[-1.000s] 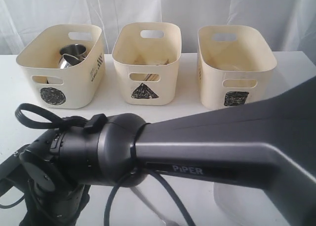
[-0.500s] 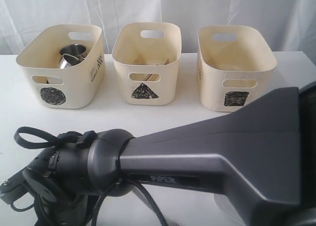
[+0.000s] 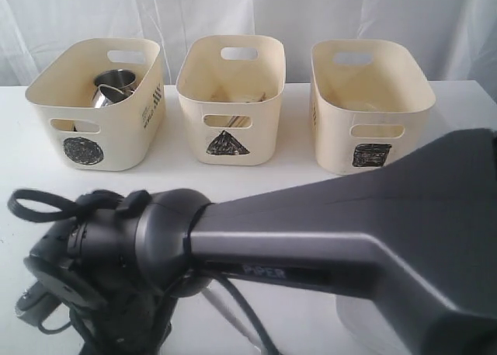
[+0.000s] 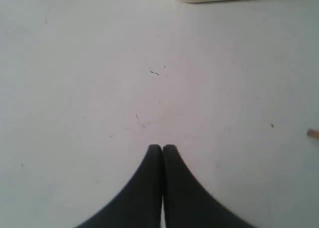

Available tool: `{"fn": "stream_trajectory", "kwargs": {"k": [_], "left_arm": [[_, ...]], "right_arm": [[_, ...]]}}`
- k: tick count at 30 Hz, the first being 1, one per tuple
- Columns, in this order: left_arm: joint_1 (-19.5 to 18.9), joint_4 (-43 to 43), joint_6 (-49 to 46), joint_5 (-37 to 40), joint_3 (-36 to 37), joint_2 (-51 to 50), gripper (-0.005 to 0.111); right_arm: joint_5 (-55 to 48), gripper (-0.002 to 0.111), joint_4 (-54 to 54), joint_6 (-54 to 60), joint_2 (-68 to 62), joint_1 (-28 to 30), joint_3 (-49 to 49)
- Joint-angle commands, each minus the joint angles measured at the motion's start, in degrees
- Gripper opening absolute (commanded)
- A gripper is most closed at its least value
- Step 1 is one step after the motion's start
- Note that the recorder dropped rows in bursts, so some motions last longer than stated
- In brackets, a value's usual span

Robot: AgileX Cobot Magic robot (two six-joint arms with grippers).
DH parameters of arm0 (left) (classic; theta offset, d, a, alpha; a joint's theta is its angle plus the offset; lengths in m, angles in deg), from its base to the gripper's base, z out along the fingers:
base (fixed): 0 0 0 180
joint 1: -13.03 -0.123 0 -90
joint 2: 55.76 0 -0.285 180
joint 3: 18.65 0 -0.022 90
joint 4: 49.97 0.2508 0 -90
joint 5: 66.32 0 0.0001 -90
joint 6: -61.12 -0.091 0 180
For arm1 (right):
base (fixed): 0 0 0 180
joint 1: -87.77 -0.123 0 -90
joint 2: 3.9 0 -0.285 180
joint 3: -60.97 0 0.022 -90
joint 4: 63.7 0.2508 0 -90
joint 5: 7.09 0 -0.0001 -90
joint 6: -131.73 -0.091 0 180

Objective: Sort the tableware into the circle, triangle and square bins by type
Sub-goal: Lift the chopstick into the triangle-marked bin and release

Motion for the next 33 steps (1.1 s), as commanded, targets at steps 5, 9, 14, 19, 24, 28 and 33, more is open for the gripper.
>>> {"fn": "stream_trajectory", "kwargs": {"k": [5, 9, 14, 19, 24, 28, 33], "left_arm": [[-0.1, -0.2, 0.1, 0.8, 0.5, 0.3, 0.0], [-0.1, -0.2, 0.1, 0.8, 0.5, 0.3, 0.0], [-0.1, -0.2, 0.1, 0.8, 0.5, 0.3, 0.0], [-0.1, -0.2, 0.1, 0.8, 0.5, 0.3, 0.0], [-0.1, -0.2, 0.1, 0.8, 0.5, 0.3, 0.0], [-0.1, -0.2, 0.1, 0.8, 0.5, 0.3, 0.0], [-0.1, -0.2, 0.1, 0.8, 0.5, 0.3, 0.0]], "right_arm": [[0.7, 0.0, -40.3, -17.8, 11.8, 0.5, -2.6], [6.9, 0.0, -59.8, -36.2, 15.7, 6.6, -2.6], [21.6, 0.0, -78.2, -73.2, 15.7, 17.6, -2.1], [20.5, 0.0, -95.6, -99.6, 12.7, 22.8, -1.7], [19.7, 0.0, -95.6, -109.1, 8.2, 27.5, -3.4], [19.7, 0.0, -95.6, -109.1, 4.7, 30.3, -3.4], [19.9, 0.0, -95.6, -109.1, 3.4, 32.2, -3.4]]}}
